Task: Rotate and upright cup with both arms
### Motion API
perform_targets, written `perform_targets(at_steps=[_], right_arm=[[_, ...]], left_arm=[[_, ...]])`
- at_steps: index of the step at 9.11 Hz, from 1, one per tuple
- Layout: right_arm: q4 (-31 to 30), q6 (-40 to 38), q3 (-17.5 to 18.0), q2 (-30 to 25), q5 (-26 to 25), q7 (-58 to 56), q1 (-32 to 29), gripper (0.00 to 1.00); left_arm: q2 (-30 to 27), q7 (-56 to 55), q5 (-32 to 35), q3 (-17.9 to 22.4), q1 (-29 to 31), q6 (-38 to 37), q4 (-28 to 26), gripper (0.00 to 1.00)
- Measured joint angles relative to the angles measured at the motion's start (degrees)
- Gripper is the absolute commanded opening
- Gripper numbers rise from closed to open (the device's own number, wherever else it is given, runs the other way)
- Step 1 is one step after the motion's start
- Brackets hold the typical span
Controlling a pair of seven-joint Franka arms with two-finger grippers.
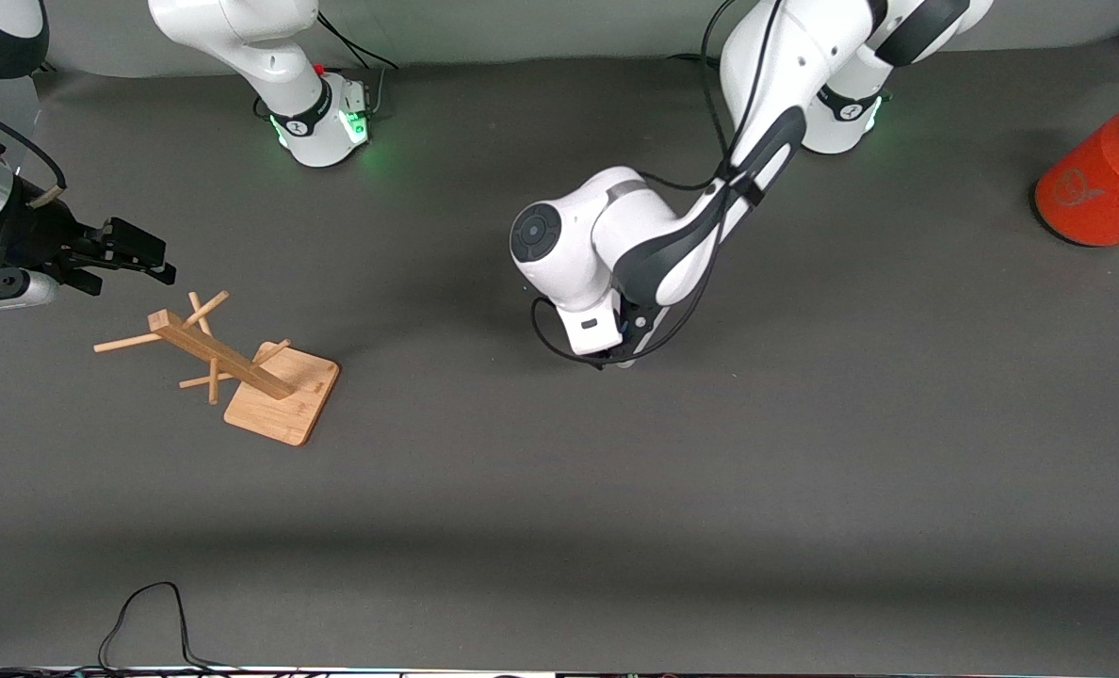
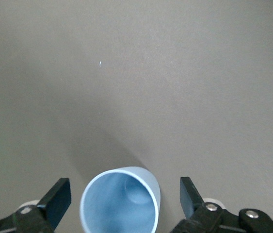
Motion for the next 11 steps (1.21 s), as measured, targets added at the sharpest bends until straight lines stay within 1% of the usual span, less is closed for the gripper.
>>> perform_targets(at_steps=[1,2,3,5,8,11], right_arm=[[0.0,0.0,0.0,0.0,0.0,0.0,0.0,1.00],[0.0,0.0,0.0,0.0,0.0,0.0,0.0,1.00],[0.0,-0.1,0.0,0.0,0.0,0.0,0.0,1.00],[0.1,-0.8,0.1,0.0,0.0,0.0,0.1,1.00],[0.1,-2.1,0.3,0.0,0.0,0.0,0.1,1.00],[0.1,-2.1,0.4,0.0,0.0,0.0,0.2,1.00]], left_arm=[[-2.3,8.4,-2.5,0.3,1.4,-3.8,1.1,1.00],[-5.0,18.8,-4.0,0.5,4.3,-8.0,2.0,1.00],[-7.8,29.8,-4.8,0.6,8.5,-10.7,2.6,1.00],[-13.6,50.5,-6.0,0.8,18.0,-13.6,2.7,1.00],[-19.9,79.0,-7.0,1.1,31.7,-17.3,2.6,1.00],[-24.4,96.6,-13.9,1.2,43.7,-17.4,2.6,1.00]])
